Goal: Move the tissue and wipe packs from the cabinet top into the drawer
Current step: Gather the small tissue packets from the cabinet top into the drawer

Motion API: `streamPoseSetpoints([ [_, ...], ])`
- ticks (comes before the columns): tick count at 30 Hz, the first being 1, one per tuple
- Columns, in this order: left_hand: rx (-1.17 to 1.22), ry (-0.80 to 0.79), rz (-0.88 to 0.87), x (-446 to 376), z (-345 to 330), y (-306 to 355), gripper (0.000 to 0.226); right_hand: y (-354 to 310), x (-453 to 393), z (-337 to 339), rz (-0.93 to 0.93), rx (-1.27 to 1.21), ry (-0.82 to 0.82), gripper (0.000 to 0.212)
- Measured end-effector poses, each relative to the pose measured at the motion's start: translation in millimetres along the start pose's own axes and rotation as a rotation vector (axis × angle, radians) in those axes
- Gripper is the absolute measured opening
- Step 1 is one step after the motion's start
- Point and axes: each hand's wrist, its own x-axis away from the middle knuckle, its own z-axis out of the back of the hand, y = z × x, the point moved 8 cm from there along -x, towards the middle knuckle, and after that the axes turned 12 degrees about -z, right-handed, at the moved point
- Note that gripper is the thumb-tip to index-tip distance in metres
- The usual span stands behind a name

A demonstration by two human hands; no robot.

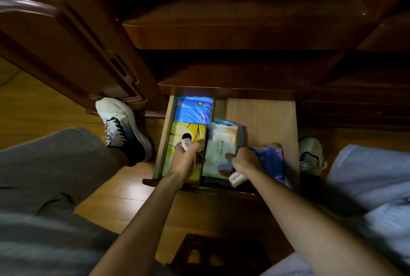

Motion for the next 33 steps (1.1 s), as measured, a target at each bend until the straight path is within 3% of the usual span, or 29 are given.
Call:
streamPoseSetpoints([
  [4,-0.039,-0.029,-0.017,-3,-5,-1,0.044,0,1,18,0.026,0.031,0.151,0.039],
  [8,-0.030,0.018,-0.088,-4,0,-4,0.023,-14,-5,34,0.112,-0.043,0.232,0.066],
  [10,-0.003,0.018,-0.082,-2,2,-4,0.028,-26,-10,40,0.147,0.039,0.254,0.079],
  [12,-0.013,0.010,-0.063,1,5,-4,0.043,-42,-18,33,0.204,0.111,0.156,0.086],
  [16,-0.011,0.015,-0.044,5,14,-5,0.059,-58,-29,8,0.242,0.068,-0.096,0.068],
  [20,-0.031,0.010,-0.038,3,11,-4,0.053,-52,-23,-7,0.222,0.068,-0.208,0.065],
  [24,-0.033,-0.019,-0.042,1,1,-1,0.035,-53,-16,-8,0.281,0.223,-0.024,0.053],
  [26,-0.044,-0.016,-0.060,-1,0,0,0.031,-55,-16,-8,0.306,0.237,-0.025,0.051],
  [29,-0.118,0.022,-0.103,-1,0,5,0.042,-50,-18,-6,0.247,0.054,-0.127,0.063],
  [31,-0.200,0.031,-0.147,0,-1,11,0.051,-45,-19,9,0.173,-0.122,-0.067,0.067],
  [33,-0.226,0.019,-0.171,-1,-3,17,0.055,-34,-24,31,0.099,-0.346,0.029,0.051],
])
